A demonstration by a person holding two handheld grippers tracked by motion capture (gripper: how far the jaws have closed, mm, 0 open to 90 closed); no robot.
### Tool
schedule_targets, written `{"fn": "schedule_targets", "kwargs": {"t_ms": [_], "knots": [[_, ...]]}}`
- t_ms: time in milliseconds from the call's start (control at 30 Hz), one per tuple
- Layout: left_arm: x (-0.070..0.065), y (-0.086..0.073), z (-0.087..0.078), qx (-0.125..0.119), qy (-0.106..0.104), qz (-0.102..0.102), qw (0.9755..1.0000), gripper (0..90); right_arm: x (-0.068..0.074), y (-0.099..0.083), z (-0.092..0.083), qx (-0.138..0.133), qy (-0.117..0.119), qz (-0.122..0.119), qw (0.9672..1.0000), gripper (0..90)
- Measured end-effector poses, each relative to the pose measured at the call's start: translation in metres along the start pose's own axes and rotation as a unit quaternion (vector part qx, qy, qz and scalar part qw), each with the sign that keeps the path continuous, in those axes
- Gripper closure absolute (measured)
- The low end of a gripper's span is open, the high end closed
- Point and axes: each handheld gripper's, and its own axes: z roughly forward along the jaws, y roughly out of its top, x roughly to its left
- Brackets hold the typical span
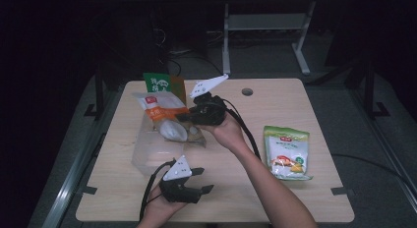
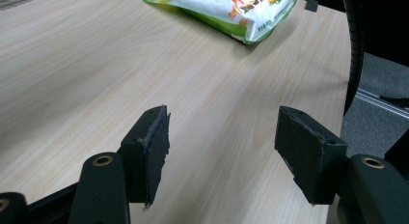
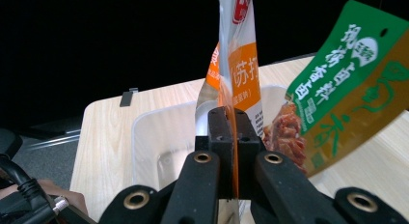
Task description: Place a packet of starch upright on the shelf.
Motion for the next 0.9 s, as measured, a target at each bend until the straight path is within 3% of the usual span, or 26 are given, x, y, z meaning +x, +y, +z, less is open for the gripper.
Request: {"fn": "schedule_targets", "kwargs": {"t_ms": [367,700,900], "knots": [[-0.004,-0.012,-0.011,0.001,0.0,-0.003,1.0,35.6,0.01,0.003,0.032,-0.001,0.028,-0.001,0.9996,90.0],[-0.006,-0.017,-0.012,-0.005,-0.001,-0.013,0.9999,34.9,0.013,-0.009,0.076,0.024,0.058,0.027,0.9976,90.0],[-0.006,-0.019,-0.013,-0.002,0.0,-0.004,1.0,34.6,0.013,-0.022,0.094,0.054,0.066,0.035,0.9957,89.9]]}}
